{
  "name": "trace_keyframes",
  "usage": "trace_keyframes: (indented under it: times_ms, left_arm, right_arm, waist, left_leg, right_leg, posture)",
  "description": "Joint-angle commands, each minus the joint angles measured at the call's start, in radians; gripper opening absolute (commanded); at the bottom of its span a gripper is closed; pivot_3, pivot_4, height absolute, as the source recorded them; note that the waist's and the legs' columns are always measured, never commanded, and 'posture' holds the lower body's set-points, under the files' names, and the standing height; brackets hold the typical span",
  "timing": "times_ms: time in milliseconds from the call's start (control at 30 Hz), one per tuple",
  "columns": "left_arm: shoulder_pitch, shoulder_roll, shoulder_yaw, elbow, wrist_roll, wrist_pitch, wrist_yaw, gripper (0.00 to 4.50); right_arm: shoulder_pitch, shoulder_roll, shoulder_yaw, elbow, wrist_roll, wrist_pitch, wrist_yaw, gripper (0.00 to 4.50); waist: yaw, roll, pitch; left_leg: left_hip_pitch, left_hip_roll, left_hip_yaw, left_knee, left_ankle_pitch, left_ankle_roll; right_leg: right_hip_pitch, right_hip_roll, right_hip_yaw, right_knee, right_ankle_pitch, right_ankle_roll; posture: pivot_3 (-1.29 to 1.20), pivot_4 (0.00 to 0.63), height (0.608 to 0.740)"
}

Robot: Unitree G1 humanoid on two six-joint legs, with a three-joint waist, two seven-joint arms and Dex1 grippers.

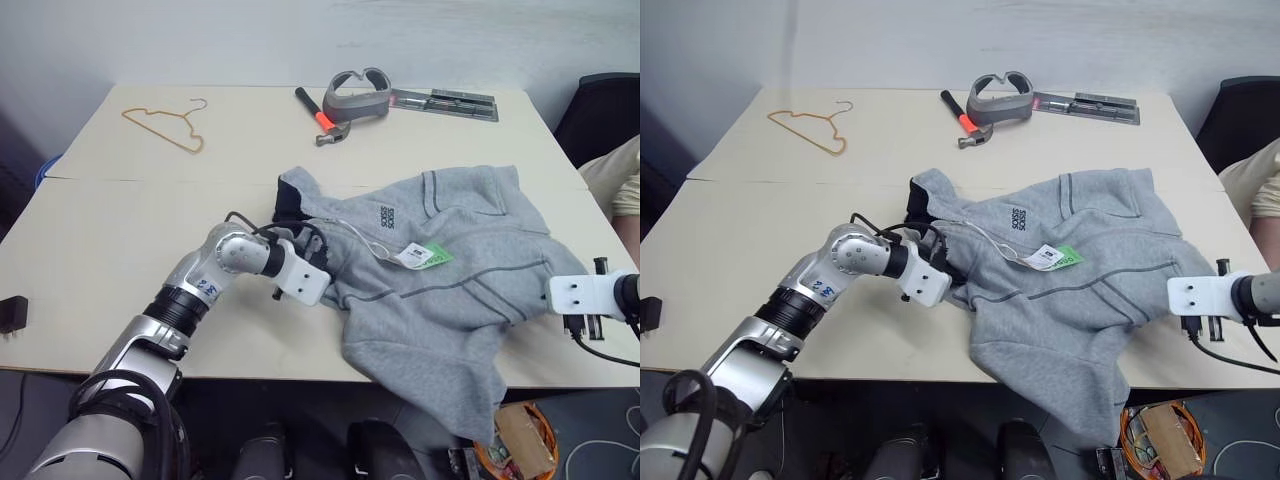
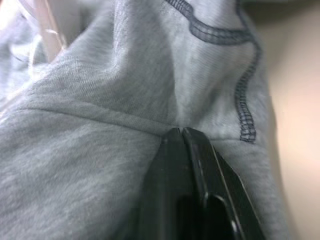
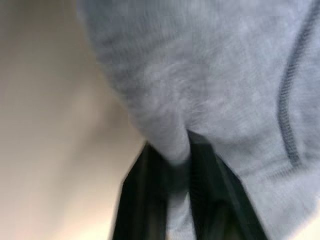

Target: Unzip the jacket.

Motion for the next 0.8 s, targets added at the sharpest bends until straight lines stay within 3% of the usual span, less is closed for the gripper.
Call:
trace_keyframes:
  times_ms: [33,133,233,333,433,667,733,800]
  left_arm:
    - [0.023,0.061,0.013,0.002,-0.024,-0.021,-0.042,0.0]
    - [0.045,0.15,0.024,0.006,-0.076,-0.05,-0.128,0.0]
    - [0.118,0.253,0.039,-0.095,-0.238,0.013,-0.307,0.0]
    - [0.214,0.365,0.059,-0.249,-0.372,0.118,-0.44,0.0]
    - [0.32,0.448,0.083,-0.397,-0.428,0.225,-0.479,0.0]
    - [0.348,0.388,0.113,-0.453,-0.354,0.318,-0.357,0.0]
    - [0.354,0.374,0.124,-0.46,-0.35,0.354,-0.331,0.0]
    - [0.373,0.379,0.133,-0.48,-0.369,0.404,-0.336,0.47]
  right_arm:
    - [0.105,-0.056,-0.09,-0.173,0.129,0.104,0.087,0.02]
    - [0.326,-0.087,-0.252,-0.432,0.289,0.288,0.188,0.02]
    - [0.536,-0.06,-0.434,-0.657,0.358,0.435,0.253,0.02]
    - [0.664,0.007,-0.541,-0.825,0.371,0.538,0.225,0.02]
    - [0.722,0.085,-0.556,-0.903,0.304,0.55,0.129,0.02]
    - [0.734,0.169,-0.519,-0.895,0.171,0.477,-0.01,0.02]
    - [0.727,0.171,-0.524,-0.888,0.171,0.504,-0.019,0.5]
    - [0.731,0.165,-0.538,-0.895,0.178,0.523,-0.01,1.02]
  waist:
    - [0.0,0.0,0.0]
    - [-0.002,0.0,0.0]
    - [-0.009,0.0,0.0]
    - [-0.023,-0.001,0.0]
    - [-0.024,-0.001,-0.001]
    - [-0.012,-0.001,-0.001]
    - [-0.013,-0.001,-0.001]
    - [-0.014,-0.001,-0.001]
  left_leg:
    - [0.0,0.0,0.0,0.0,0.0,0.0]
    - [0.0,0.0,0.0,-0.001,0.0,0.0]
    - [0.001,0.002,-0.001,-0.002,-0.001,-0.002]
    - [0.001,0.003,-0.002,-0.003,-0.002,-0.003]
    - [0.001,0.004,-0.002,-0.002,-0.003,-0.003]
    - [0.001,0.002,-0.002,0.0,-0.003,-0.002]
    - [0.001,0.002,-0.001,0.0,-0.003,-0.002]
    - [0.001,0.002,-0.001,0.0,-0.003,-0.002]
  right_leg:
    - [0.0,0.0,0.0,0.0,0.0,0.0]
    - [0.0,0.0,0.0,0.0,0.0,0.0]
    - [0.001,0.001,0.0,-0.001,0.0,0.0]
    - [0.001,0.002,0.0,-0.002,-0.001,-0.001]
    - [0.001,0.003,0.0,-0.002,-0.001,-0.001]
    - [0.002,0.002,0.001,-0.002,-0.001,-0.001]
    - [0.002,0.002,0.001,-0.002,-0.001,-0.001]
    - [0.002,0.002,0.001,-0.002,-0.001,-0.001]
  posture:
    - [0.0,0.15,0.74]
    - [0.0,0.15,0.74]
    - [0.0,0.15,0.74]
    - [0.0,0.15,0.74]
    - [0.0,0.15,0.74]
    - [0.0,0.15,0.74]
    - [0.0,0.15,0.74]
    - [0.0,0.15,0.74]
